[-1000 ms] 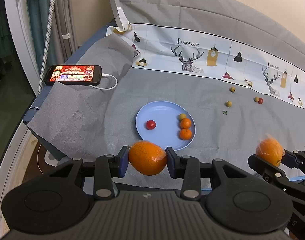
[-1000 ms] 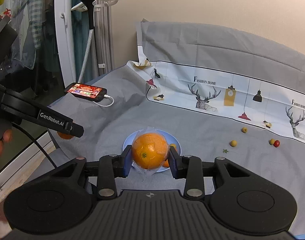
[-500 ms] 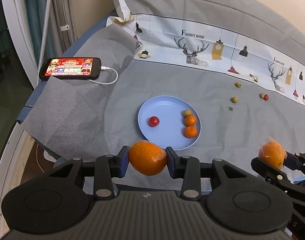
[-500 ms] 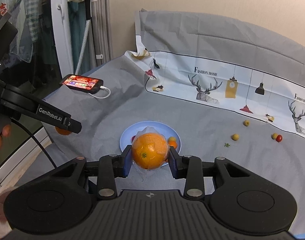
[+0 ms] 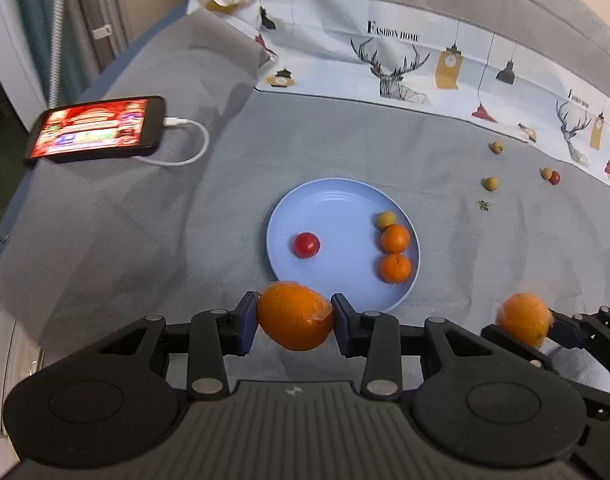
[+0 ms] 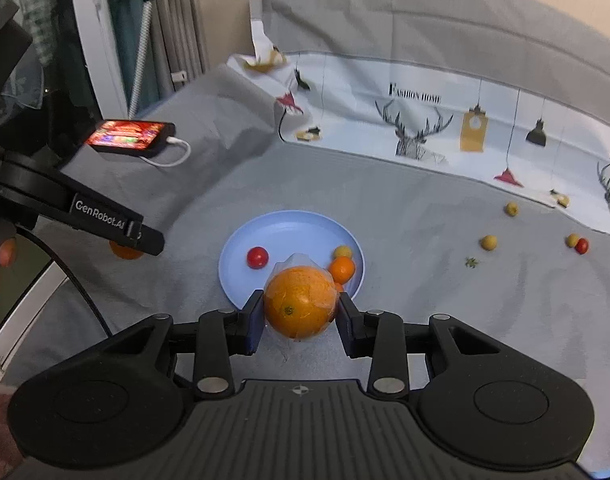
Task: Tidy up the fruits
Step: 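Carry both mandarins to the blue plate and open both tools to release, then lift both tools away from the plate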
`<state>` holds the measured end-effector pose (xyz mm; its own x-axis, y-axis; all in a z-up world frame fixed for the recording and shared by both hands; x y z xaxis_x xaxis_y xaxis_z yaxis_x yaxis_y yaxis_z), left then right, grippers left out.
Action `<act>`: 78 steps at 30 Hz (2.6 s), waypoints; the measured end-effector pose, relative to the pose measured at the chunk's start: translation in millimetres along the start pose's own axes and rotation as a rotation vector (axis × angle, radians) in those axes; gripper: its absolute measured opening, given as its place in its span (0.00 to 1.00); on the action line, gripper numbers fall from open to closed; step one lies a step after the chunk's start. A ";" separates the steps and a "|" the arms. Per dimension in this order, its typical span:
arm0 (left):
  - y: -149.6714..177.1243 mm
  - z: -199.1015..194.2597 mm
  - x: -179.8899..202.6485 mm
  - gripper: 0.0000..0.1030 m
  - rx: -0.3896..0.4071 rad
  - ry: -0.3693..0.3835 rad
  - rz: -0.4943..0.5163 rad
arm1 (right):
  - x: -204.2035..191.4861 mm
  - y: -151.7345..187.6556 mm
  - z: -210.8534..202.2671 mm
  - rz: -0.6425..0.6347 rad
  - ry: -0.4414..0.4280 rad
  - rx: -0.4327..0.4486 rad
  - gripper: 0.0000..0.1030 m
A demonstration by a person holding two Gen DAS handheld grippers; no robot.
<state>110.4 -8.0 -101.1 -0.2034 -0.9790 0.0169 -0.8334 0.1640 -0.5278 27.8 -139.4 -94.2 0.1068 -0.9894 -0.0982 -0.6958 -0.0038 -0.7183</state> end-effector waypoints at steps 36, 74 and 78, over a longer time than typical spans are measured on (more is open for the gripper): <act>-14.2 58.5 19.3 0.99 0.037 0.038 0.123 | 26.5 8.7 80.8 -0.040 0.021 -0.146 0.92; 55.2 -126.1 26.4 1.00 0.274 0.024 0.045 | -1.0 11.4 -126.7 0.064 0.003 0.261 0.99; 55.1 -127.4 27.6 1.00 0.280 0.024 0.053 | -0.7 12.8 -128.0 0.069 0.005 0.264 0.99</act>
<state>-6.6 -10.5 -21.5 -0.2582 -0.9661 0.0012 -0.6477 0.1722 -0.7421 -72.1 -157.3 -15.2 0.0614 -0.9867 -0.1505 -0.4916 0.1013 -0.8649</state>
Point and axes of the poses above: each gripper's, at about its wrist camera, not at the fingertips, and z roughly the way its jaws point, x to its right, y to its underside, the point moved 9 cm from there along z, roughly the way its jaws point, and after that the axes turned 3 degrees about x, right-handed, at the moved point
